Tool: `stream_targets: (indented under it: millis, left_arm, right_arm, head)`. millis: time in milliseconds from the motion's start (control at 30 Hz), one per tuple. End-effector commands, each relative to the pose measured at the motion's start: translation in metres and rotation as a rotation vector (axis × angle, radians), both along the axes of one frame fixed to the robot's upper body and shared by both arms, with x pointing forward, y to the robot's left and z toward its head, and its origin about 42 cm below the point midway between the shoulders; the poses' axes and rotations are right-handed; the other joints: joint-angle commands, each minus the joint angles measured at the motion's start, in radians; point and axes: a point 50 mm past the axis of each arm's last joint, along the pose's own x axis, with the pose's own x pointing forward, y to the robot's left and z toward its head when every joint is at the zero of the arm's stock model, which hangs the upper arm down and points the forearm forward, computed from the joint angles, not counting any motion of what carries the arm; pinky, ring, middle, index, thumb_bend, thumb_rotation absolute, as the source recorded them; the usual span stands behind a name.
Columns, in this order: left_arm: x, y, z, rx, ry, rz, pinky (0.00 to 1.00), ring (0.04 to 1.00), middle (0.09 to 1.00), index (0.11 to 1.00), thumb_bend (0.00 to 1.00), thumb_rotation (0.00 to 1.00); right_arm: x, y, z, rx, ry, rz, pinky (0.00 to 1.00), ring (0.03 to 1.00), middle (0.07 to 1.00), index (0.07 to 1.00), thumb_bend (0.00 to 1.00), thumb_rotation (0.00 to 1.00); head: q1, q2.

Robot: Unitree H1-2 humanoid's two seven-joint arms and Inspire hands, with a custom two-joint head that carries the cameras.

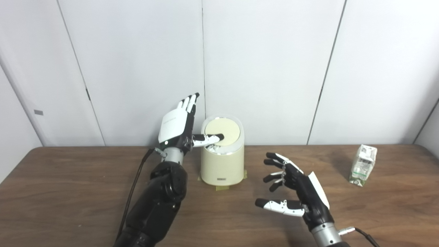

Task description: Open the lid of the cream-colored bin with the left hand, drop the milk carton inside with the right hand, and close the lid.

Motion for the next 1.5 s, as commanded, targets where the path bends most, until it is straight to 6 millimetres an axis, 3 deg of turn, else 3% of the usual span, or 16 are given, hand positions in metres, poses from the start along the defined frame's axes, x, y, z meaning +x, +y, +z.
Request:
stream_targets:
  millis: [0, 133, 333, 667, 833, 933, 967, 1133, 1200, 1333, 1467]
  left_arm:
    - [0.009, -0.01, 0.036, 0.04, -0.118, -0.009, 0.92, 1.0, 1.0, 1.0, 0.87, 0.28]
    - [0.009, -0.009, 0.042, 0.282, -0.166, 0.043, 0.84, 0.98, 0.999, 1.0, 0.89, 0.21]
    - [0.009, -0.003, 0.047, 0.507, -0.143, 0.058, 0.89, 0.991, 1.0, 1.0, 0.99, 0.16]
    - [0.009, 0.005, 0.026, 0.575, -0.083, 0.071, 0.84, 0.969, 0.979, 1.0, 1.0, 0.2]
    - [0.009, 0.005, 0.025, 0.561, -0.08, 0.073, 0.85, 0.978, 0.986, 1.0, 1.0, 0.21]
    - [0.009, 0.005, 0.029, 0.398, -0.08, 0.077, 0.83, 0.952, 0.972, 1.0, 0.99, 0.25]
    - [0.008, 0.005, 0.032, 0.285, -0.067, 0.063, 0.83, 0.955, 0.975, 1.0, 0.94, 0.3]
    - [0.002, 0.008, 0.049, -0.177, -0.045, 0.008, 0.73, 0.922, 0.971, 1.0, 0.92, 0.43]
    - [-0.004, 0.015, 0.057, -0.332, -0.066, -0.026, 0.77, 0.927, 0.977, 1.0, 0.88, 0.47]
    - [-0.019, 0.037, 0.068, -0.537, -0.11, -0.08, 0.78, 0.917, 0.946, 0.979, 0.83, 0.41]
    - [-0.043, 0.064, 0.062, -0.62, -0.109, -0.108, 0.77, 0.881, 0.899, 0.934, 0.83, 0.39]
  right_arm:
    - [0.004, 0.004, 0.019, 0.02, -0.068, 0.006, 0.44, 0.594, 0.782, 0.814, 0.63, 0.2]
    - [0.004, 0.004, 0.02, 0.024, -0.067, 0.002, 0.44, 0.591, 0.782, 0.812, 0.63, 0.17]
    - [0.004, 0.003, 0.019, 0.031, -0.063, 0.009, 0.44, 0.597, 0.784, 0.812, 0.63, 0.18]
    - [0.005, 0.001, 0.018, 0.024, -0.063, 0.011, 0.45, 0.598, 0.79, 0.817, 0.62, 0.18]
    - [0.006, 0.001, 0.018, 0.012, -0.061, 0.005, 0.44, 0.593, 0.788, 0.817, 0.62, 0.18]
    - [0.006, 0.0, 0.018, 0.018, -0.059, 0.008, 0.45, 0.595, 0.789, 0.819, 0.61, 0.17]
    - [0.006, 0.0, 0.018, 0.021, -0.056, 0.009, 0.45, 0.604, 0.792, 0.82, 0.61, 0.17]
    - [0.006, 0.0, 0.017, 0.004, -0.058, 0.009, 0.44, 0.596, 0.794, 0.821, 0.59, 0.17]
    - [0.006, 0.0, 0.017, 0.004, -0.056, 0.008, 0.44, 0.594, 0.794, 0.821, 0.59, 0.17]
    - [0.007, -0.001, 0.015, 0.001, -0.059, 0.011, 0.43, 0.584, 0.79, 0.817, 0.59, 0.15]
    - [0.008, 0.0, 0.015, -0.004, -0.06, 0.011, 0.42, 0.579, 0.788, 0.813, 0.59, 0.15]
  head:
    - [-0.001, 0.0]
    - [0.001, 0.005]
    - [0.005, 0.005]
    - [0.01, 0.003]
    - [0.013, 0.002]
    - [0.017, 0.0]
    - [0.018, -0.001]
    - [0.02, -0.003]
    - [0.025, -0.004]
    - [0.029, -0.005]
    - [0.035, -0.007]
